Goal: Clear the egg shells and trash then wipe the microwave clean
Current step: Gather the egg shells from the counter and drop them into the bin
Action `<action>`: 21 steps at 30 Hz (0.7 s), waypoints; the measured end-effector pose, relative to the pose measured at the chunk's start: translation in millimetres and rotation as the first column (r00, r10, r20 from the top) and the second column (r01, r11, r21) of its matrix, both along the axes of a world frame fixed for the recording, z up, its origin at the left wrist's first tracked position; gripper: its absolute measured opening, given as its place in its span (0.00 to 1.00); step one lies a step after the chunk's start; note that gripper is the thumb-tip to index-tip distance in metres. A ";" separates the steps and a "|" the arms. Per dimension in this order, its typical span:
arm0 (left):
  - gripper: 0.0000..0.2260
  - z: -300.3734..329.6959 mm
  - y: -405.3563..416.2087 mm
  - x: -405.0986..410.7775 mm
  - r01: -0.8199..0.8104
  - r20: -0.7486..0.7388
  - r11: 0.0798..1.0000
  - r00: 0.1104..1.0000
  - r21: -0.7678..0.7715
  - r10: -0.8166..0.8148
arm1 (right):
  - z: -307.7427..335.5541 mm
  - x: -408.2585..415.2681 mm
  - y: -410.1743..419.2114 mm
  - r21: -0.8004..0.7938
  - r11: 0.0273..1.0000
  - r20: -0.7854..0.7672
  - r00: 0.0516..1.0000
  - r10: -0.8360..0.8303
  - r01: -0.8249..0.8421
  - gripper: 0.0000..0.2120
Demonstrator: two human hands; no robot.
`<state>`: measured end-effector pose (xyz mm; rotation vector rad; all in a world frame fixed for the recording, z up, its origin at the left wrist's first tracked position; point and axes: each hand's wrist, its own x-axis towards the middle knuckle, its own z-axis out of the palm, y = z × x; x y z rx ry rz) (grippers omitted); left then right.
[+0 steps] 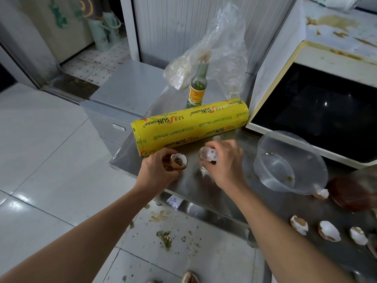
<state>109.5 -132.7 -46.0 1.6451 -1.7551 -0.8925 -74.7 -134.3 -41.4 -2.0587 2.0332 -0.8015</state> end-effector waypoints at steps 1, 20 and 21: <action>0.20 -0.2 -0.5 -1.5 -0.001 -0.009 1.000 1.000 -0.001 0.000 | 3.9 -6.1 1.3 -0.017 0.999 0.042 0.998 -0.043 0.044 0.20; 0.19 -2.7 -4.8 -7.3 -0.018 -0.011 1.000 1.000 -0.011 0.018 | -4.1 -18.1 -2.0 0.139 0.990 -0.004 1.000 -0.008 0.009 0.18; 0.19 -2.2 -5.0 -8.2 -0.019 -0.016 1.000 1.000 -0.012 0.019 | -0.2 -20.2 -1.3 0.105 0.994 0.025 0.999 -0.034 0.031 0.17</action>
